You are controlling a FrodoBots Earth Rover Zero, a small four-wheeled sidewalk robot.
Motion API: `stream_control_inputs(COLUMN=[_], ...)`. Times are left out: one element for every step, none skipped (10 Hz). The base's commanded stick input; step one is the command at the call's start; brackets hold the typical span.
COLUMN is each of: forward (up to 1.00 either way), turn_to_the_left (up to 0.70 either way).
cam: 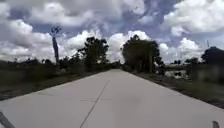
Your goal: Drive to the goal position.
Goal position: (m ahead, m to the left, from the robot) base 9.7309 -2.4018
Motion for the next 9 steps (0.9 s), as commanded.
stream_control_inputs(forward=[1.00, 1.00, 1.00, 1.00, 1.00, 1.00, 1.00, 1.00, 1.00], turn_to_the_left=[0.00, 0.00, 0.00, 0.00, 0.00, 0.00, 0.00, 0.00, 0.00])
